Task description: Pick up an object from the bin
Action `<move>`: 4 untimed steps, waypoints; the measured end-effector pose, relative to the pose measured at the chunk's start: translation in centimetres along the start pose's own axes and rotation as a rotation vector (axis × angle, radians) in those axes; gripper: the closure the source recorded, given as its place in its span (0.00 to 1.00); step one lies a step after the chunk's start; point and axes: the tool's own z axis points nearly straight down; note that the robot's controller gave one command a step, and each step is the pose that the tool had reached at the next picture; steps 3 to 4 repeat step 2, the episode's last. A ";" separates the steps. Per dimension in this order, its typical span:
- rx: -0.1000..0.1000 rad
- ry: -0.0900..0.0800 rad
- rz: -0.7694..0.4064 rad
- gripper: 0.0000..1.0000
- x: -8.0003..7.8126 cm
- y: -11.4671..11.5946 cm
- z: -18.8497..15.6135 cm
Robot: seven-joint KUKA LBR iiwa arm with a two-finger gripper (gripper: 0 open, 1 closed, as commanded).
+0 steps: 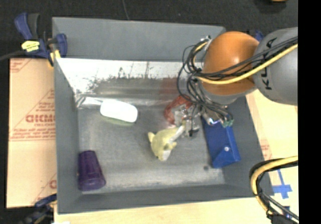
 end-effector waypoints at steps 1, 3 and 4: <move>0.002 -0.005 -0.001 1.00 -0.2 -0.1 -4.4; 0.005 -0.009 0.003 1.00 -0.2 -0.2 -7.9; 0.005 -0.009 0.003 1.00 -0.2 -0.2 -7.9</move>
Offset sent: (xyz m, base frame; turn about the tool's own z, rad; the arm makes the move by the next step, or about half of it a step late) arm 0.0013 -0.0002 0.0792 -0.0010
